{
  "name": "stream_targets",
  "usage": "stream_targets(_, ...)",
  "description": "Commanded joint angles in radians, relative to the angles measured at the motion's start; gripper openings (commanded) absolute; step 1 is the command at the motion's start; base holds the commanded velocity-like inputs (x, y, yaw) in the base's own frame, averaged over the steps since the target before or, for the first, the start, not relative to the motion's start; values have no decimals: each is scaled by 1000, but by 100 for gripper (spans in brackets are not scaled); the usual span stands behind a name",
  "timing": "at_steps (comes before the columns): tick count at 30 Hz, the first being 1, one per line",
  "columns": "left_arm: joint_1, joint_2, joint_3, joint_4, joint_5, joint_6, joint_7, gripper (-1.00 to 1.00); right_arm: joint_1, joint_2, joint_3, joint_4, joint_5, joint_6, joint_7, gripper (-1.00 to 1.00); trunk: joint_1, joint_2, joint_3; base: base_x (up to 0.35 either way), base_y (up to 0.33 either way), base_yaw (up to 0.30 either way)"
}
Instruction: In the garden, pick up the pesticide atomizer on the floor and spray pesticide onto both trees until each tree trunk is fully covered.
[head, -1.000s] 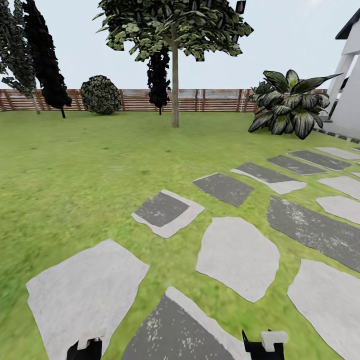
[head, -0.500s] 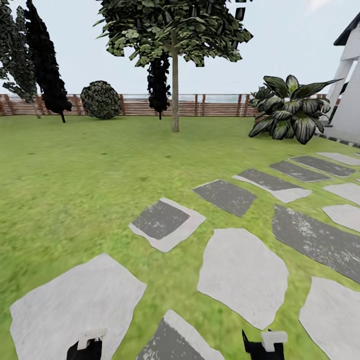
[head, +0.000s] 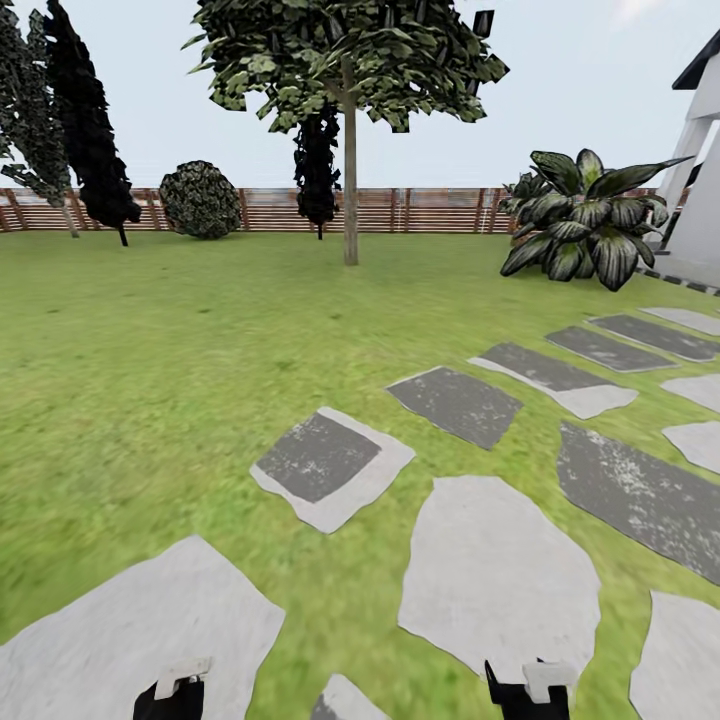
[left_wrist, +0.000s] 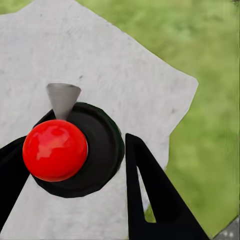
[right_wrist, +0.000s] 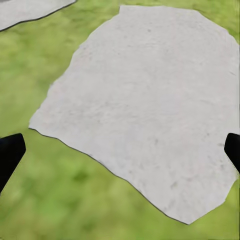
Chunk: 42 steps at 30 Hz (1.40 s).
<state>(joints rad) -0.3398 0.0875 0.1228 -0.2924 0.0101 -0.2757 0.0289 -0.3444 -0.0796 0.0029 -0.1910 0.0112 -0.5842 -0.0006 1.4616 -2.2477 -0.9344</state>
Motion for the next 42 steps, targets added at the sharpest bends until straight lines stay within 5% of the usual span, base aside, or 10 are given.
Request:
stream_targets(1,-1,0,0,1,1,-3,2,-100,-1,0,0,1,1,-3,1,100,0,0,-1,340,0,0)
stream_targets(42,0,0,0,1,1,-3,2,-100,0,0,0,1,1,-3,-1,100,0,0,-1,340,0,0)
